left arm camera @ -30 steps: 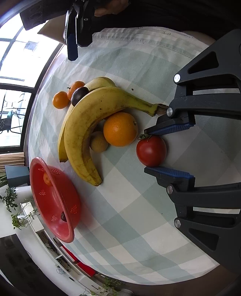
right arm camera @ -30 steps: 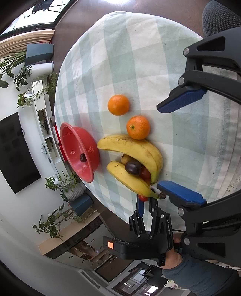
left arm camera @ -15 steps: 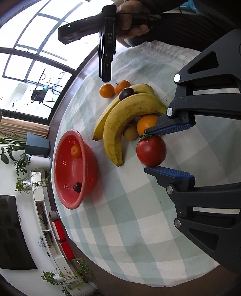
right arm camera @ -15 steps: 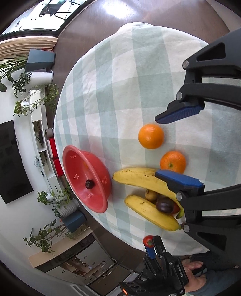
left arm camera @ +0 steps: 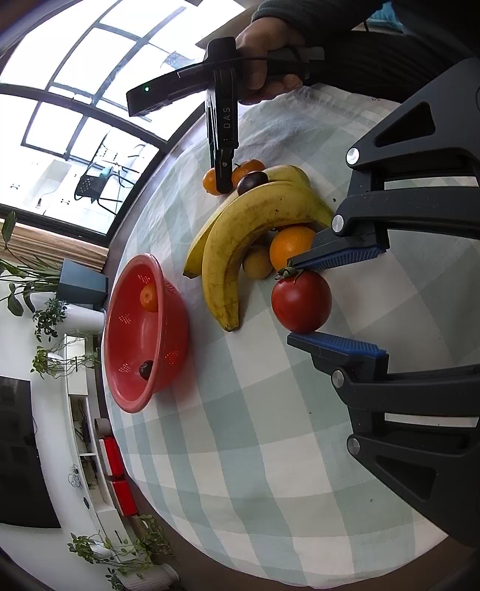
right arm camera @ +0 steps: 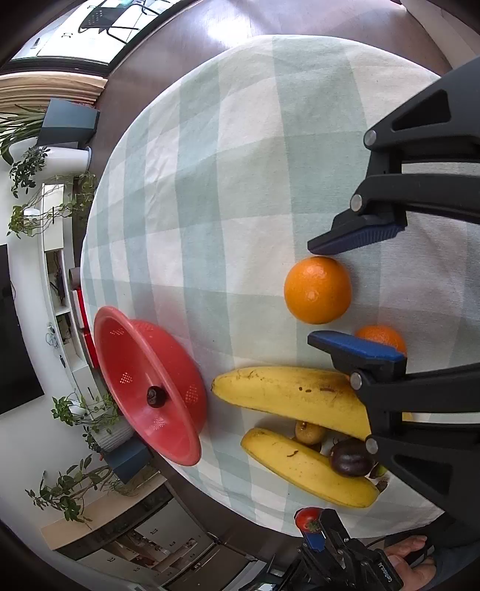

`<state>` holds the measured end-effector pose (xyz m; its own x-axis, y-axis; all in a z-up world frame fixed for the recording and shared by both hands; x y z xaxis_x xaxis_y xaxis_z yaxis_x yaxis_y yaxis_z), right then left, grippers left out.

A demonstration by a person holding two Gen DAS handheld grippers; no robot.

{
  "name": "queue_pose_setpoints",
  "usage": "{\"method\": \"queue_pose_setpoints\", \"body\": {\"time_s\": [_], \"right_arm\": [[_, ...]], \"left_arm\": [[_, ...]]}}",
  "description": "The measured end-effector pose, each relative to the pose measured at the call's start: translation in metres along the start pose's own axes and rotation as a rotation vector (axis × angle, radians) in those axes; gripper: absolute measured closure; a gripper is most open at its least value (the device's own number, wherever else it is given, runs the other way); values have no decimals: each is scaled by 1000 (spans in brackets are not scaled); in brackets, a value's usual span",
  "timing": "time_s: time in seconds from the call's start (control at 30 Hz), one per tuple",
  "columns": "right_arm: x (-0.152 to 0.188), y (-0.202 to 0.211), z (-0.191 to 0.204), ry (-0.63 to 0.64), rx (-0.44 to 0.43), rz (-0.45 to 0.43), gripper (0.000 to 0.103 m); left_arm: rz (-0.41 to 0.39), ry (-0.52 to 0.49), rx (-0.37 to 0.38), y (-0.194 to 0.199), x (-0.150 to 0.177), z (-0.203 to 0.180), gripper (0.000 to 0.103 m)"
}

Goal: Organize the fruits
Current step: 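Grasp the red tomato with the left tool while the right tool grasps an orange, then carry the tomato and orange over the red bowl with both tools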

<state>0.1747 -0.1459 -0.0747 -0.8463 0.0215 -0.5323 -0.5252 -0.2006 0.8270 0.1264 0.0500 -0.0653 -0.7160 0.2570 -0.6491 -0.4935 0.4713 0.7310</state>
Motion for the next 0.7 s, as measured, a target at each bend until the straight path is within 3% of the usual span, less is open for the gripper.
{"method": "queue_pose_setpoints", "body": {"time_s": [0.4, 0.7], "right_arm": [[-2, 8, 3, 38, 17, -68, 64], [-13, 38, -19, -82, -6, -186, 64]], "left_arm": [[-7, 15, -4, -1, 1, 2, 72], [-40, 58, -2, 8, -6, 12, 72]]}}
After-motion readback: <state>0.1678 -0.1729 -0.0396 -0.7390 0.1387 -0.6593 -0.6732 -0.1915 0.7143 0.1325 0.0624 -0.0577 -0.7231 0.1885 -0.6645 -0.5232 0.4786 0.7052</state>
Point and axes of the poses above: each gripper's, at about its wrist camera, not at the fingertips, and y roughly against the way its jaws point, z to its left, x to its underside, the point moved 2 cm from there along -y, roughly the way its jaws point, and after that the axes turned 2 degrees about y, right-handed, at the moved point
